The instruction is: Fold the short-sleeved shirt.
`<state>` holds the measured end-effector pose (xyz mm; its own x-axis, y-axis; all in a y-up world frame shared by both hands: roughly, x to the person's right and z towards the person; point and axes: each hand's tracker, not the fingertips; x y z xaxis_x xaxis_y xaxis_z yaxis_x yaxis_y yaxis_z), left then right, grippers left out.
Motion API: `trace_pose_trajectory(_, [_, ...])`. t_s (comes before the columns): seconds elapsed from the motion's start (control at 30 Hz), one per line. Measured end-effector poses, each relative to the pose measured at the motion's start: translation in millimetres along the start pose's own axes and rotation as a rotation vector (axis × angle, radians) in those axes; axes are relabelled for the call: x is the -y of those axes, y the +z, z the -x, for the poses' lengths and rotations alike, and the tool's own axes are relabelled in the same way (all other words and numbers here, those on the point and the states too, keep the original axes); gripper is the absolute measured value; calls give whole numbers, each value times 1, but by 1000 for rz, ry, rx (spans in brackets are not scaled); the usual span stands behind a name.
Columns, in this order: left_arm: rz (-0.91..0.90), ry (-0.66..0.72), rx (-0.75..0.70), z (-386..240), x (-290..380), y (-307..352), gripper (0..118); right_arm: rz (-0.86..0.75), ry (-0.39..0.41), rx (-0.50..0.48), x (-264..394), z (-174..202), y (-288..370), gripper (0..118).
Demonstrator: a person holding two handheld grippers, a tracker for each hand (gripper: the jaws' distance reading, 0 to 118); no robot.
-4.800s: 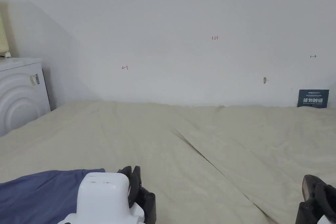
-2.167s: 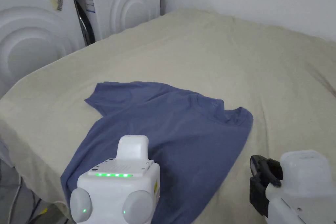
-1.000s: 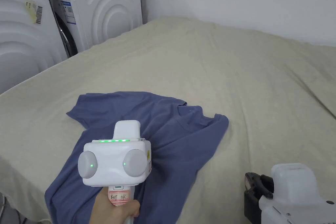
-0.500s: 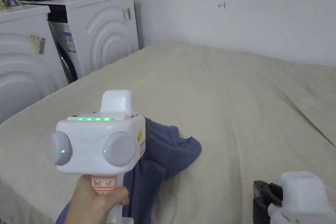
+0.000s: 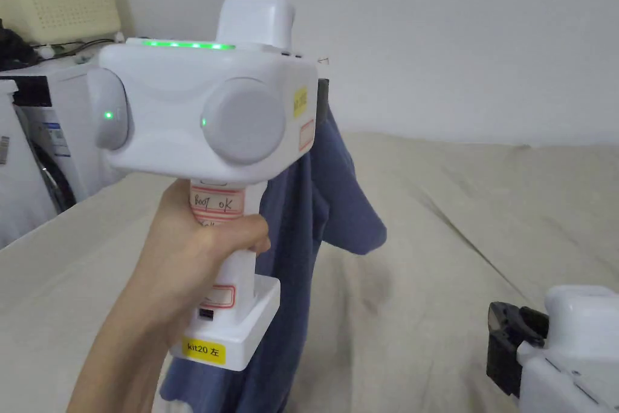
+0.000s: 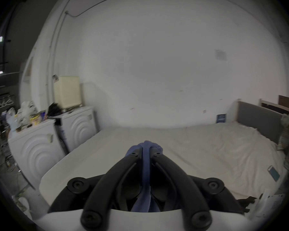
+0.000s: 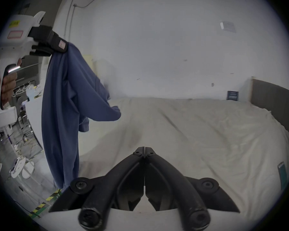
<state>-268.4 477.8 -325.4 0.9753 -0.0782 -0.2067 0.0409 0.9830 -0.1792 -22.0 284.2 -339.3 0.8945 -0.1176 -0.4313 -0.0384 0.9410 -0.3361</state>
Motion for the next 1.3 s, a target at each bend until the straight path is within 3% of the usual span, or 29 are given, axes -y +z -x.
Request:
trace_pose_trajectory(0.2, [-75, 6, 253, -87, -21, -11, 8, -33, -25, 169, -6, -66, 43, 0])
trace_pose_trajectory(0.3, [-9, -11, 338, -133, -9, -31, 8, -38, -22, 268, -3, -94, 60, 0])
trace_pose_trajectory(0.43, [142, 9, 447, -189, 42, -73, 8, -5, -89, 328, 12, -127, 72, 0])
trace_pose_trajectory(0.7, [599, -67, 486, -278, 215, -133, 8, 100, -144, 394, 46, -160, 69, 0])
trace_pose_trajectory(0.77, [621, -98, 458, -287, 235, -134, 8, 111, -147, 403, 50, -165, 67, 0])
trace_pose_trajectory(0.9, [604, -32, 464, -278, 228, -131, 8, 117, -165, 401, 52, -168, 66, 0])
trace_pose_trajectory(0.93, [578, -36, 453, -273, 218, -129, 18, 118, -166, 400, 52, -168, 66, 0])
trace_pose_trajectory(1.0, [521, -49, 429, -263, 202, -124, 70, 119, -164, 399, 52, -165, 65, 0])
trace_pose_trajectory(1.03, [487, -36, 425, -254, 193, -121, 88, 117, -161, 396, 51, -162, 65, 0])
trace_pose_trajectory(1.2, [313, 86, 388, -192, 143, -88, 96, 103, -139, 372, 45, -148, 66, 0])
trace_pose_trajectory(1.3, [167, 6, 322, -156, 123, -64, 96, 92, -128, 357, 42, -138, 67, 0])
